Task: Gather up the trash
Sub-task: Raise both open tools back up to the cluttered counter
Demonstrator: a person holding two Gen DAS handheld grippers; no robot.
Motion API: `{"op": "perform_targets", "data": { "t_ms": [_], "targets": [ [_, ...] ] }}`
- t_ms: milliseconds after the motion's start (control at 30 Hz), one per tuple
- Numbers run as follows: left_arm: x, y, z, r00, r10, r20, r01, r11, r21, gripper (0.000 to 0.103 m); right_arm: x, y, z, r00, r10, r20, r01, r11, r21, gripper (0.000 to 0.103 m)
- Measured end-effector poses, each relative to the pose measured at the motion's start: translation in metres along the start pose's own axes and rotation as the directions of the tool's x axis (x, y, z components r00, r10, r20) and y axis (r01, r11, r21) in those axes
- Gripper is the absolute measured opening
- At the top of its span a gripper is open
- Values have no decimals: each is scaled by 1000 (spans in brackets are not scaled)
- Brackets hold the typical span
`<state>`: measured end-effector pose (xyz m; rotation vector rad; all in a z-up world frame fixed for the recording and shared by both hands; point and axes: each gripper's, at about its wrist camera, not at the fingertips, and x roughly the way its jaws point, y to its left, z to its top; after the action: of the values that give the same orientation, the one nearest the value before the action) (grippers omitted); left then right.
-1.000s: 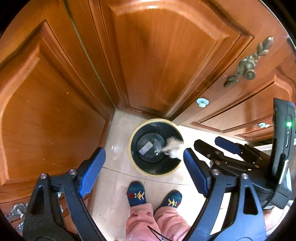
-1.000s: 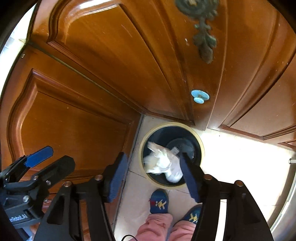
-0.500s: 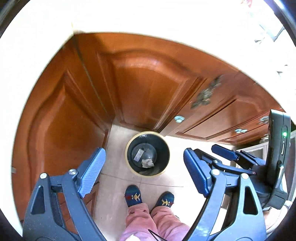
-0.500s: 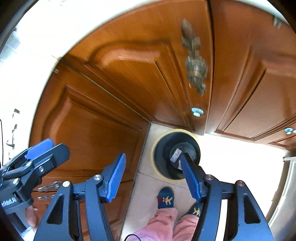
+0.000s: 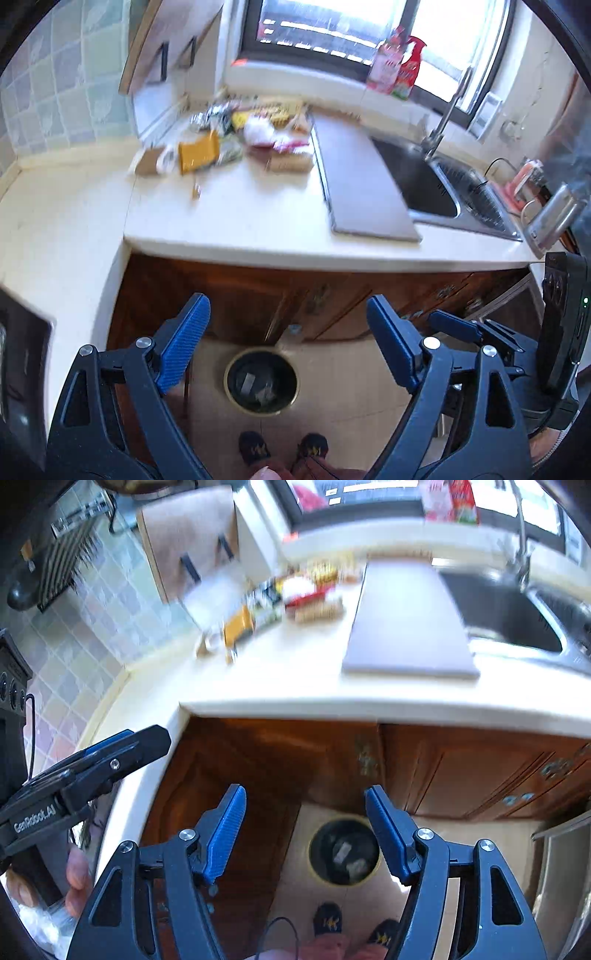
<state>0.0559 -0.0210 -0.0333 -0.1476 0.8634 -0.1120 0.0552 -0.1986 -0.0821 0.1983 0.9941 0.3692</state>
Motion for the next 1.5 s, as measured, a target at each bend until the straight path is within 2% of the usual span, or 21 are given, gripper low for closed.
{"op": "perform_targets", "data": {
  "t_ms": [100, 167, 367, 467, 600, 867, 1033, 1167, 1367, 1500],
  "targets": [
    [-20, -6, 25, 998, -30, 54, 28, 999, 34, 88, -29, 8, 15, 997, -21, 79, 20, 1000, 9, 69],
    [-31, -7, 42, 995, -50, 82, 46, 997, 54, 95, -44, 13, 21, 992, -35, 119, 33, 999, 15, 69],
    [-56, -7, 77, 985, -104, 135, 89, 990, 112, 98, -91, 28, 41, 971, -77, 228, 74, 997, 21, 69],
    [-60, -6, 87, 984, -103, 148, 82, 986, 143, 98, -103, 39, 47, 962, -91, 257, 87, 996, 27, 69],
    [-50, 0, 88, 986, -94, 138, 72, 985, 156, 98, -101, 49, 57, 961, -106, 256, 106, 994, 17, 69],
    [-5, 20, 103, 996, -20, 89, 12, 996, 90, 98, -51, 54, 101, 965, -99, 243, 120, 990, -71, 69],
    [38, 34, 127, 999, 31, 42, -32, 999, 41, 98, -6, 41, 147, 974, -41, 221, 65, 993, -103, 69],
    [75, 37, 154, 998, 69, -3, -69, 998, 15, 98, 35, 19, 194, 985, 10, 172, 10, 993, -115, 69],
    [136, 27, 198, 995, 79, -68, -79, 997, -6, 98, 86, -22, 266, 993, 43, 110, -30, 993, -115, 69],
    [185, 19, 220, 988, 60, -142, -68, 996, -51, 98, 118, -51, 307, 997, 42, 72, -34, 993, -110, 69]
  ]
}}
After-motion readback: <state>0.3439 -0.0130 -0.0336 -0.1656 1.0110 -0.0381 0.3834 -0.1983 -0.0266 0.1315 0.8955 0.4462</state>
